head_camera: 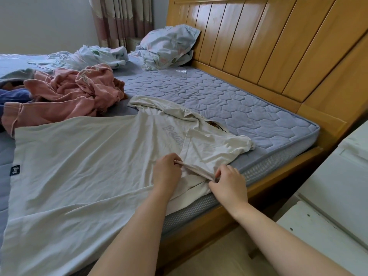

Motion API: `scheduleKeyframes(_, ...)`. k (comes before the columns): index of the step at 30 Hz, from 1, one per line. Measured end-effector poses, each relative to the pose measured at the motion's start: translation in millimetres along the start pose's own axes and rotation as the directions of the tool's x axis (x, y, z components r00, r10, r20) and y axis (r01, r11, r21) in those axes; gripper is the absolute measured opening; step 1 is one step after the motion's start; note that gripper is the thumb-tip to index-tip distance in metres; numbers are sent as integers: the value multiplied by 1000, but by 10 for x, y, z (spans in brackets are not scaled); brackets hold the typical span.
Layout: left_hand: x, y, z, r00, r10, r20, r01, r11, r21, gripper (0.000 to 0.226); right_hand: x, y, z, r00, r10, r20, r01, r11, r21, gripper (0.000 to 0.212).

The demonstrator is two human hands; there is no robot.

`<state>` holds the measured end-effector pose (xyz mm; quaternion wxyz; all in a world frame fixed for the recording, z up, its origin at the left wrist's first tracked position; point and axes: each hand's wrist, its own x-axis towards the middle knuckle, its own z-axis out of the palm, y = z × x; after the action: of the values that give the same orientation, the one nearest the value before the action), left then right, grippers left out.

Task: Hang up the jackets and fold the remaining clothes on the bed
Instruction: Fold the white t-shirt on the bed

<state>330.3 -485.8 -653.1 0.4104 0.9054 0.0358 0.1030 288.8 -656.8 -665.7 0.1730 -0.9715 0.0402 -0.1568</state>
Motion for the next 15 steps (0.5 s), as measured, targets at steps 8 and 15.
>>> scheduleKeyframes(8, -12, -228, 51, 997, 62, 40, -69, 979, 193, 17, -87, 150, 68, 822, -570, 19, 569, 822, 24, 14)
scheduleKeyframes(15, 62, -140, 67, 963, -250, 96, 260, 958, -120, 20, -46, 191, 81, 906, -424, -11, 423, 901, 102, 8)
